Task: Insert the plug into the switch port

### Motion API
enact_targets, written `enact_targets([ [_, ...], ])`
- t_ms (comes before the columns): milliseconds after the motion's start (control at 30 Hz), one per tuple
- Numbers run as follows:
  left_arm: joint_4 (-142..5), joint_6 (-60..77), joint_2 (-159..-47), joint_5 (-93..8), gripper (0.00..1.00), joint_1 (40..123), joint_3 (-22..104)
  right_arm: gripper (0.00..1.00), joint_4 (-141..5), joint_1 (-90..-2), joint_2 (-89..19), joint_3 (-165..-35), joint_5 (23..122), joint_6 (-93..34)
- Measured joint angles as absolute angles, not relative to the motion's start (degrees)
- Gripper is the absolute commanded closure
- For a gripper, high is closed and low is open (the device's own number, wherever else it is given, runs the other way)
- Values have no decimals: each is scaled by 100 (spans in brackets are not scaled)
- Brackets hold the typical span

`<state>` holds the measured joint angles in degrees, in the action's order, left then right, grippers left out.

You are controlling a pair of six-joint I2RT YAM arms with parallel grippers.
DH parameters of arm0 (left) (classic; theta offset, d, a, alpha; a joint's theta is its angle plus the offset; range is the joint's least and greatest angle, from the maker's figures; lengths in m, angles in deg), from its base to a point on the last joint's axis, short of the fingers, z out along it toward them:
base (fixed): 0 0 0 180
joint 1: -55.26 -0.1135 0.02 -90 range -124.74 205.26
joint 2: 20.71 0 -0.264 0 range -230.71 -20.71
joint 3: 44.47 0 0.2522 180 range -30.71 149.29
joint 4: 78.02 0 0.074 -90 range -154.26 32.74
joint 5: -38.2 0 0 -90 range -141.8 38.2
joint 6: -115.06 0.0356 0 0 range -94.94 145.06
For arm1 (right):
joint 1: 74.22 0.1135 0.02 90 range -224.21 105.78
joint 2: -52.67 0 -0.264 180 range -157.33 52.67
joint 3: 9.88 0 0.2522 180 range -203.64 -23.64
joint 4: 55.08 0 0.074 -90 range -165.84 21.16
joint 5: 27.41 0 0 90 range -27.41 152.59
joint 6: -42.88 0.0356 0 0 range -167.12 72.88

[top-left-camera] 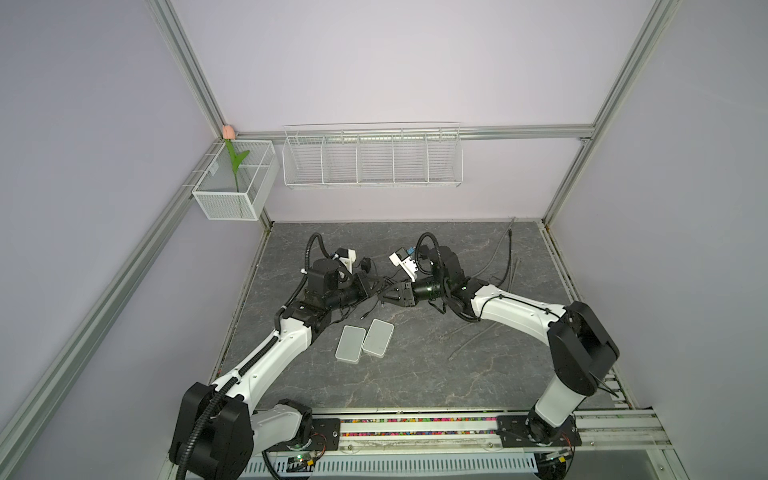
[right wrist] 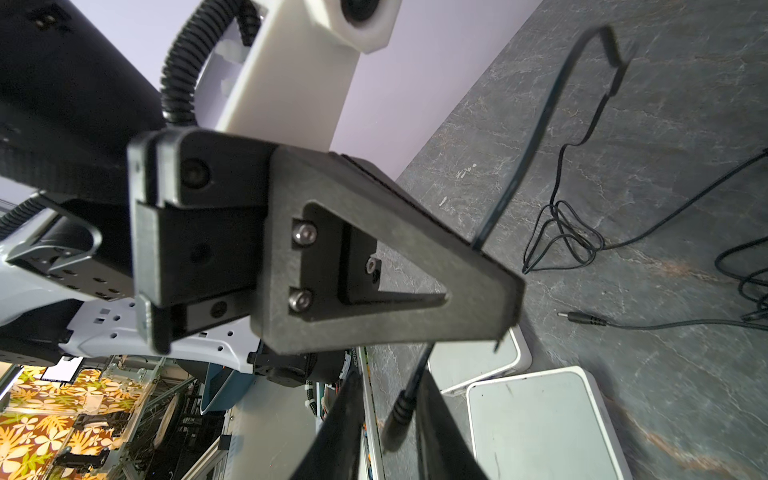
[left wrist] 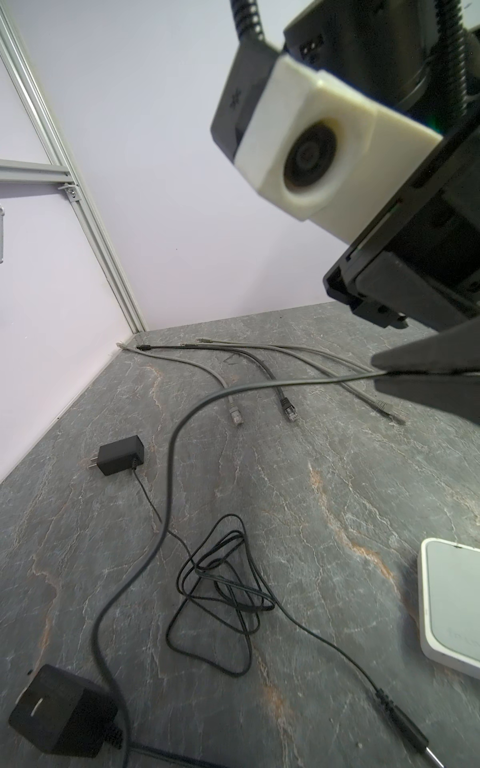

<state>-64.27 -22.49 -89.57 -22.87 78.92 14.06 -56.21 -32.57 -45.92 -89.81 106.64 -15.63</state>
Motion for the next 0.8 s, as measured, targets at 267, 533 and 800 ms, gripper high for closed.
enact_targets([
  [267,-6422,-2249,-8933,-2300,100,7892,1404,93,-5667,-3244,-4594,-8983,10680,-1600],
  [533,-6387,-2227,-8852,-2320,75,7900,1391,93,-5685,-3237,-4594,-8983,10678,-1585],
  [800,-5367,-1827,-8402,-2851,21,7900,1406,93,-5967,-3241,-4594,-8992,10435,-1633],
])
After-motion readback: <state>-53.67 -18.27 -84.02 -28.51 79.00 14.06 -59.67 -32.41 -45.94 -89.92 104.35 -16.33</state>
